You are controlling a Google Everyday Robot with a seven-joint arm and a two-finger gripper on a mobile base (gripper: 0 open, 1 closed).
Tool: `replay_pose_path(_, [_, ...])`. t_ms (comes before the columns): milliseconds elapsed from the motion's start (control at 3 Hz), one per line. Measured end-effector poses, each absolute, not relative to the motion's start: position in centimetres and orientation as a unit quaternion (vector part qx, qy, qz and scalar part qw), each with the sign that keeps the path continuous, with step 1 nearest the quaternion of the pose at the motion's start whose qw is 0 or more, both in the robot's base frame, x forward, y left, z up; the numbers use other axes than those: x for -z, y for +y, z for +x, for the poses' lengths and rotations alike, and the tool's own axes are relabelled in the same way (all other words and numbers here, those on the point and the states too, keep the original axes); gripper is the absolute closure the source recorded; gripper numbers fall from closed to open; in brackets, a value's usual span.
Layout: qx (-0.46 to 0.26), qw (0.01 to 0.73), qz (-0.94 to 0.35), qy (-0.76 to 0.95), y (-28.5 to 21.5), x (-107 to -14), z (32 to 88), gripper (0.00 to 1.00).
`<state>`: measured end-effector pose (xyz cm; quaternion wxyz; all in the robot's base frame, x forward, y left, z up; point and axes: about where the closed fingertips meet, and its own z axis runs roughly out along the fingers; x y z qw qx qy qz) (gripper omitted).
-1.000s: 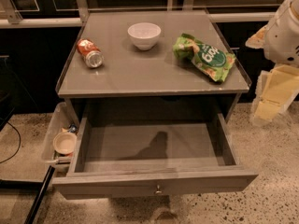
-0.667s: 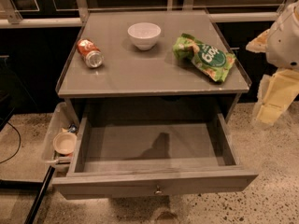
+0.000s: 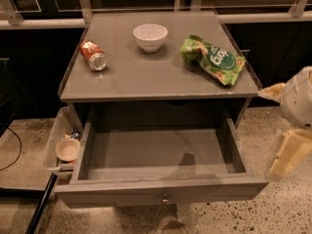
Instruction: Close top drawer
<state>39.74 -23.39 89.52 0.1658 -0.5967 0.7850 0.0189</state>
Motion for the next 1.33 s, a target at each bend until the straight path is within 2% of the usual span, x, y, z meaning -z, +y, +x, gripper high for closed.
replay_pose_path(333, [-0.047, 0.166, -0.587, 0.791, -24.4, -84.9, 37.5, 0.18])
replay_pose_path(667, [-0.071, 0.169, -0.591, 0.785, -24.2, -81.3, 35.8, 0.42])
replay_pose_path(1333, [-0.081, 0.156, -0.597, 0.783, -24.3, -81.0, 34.6, 0.88])
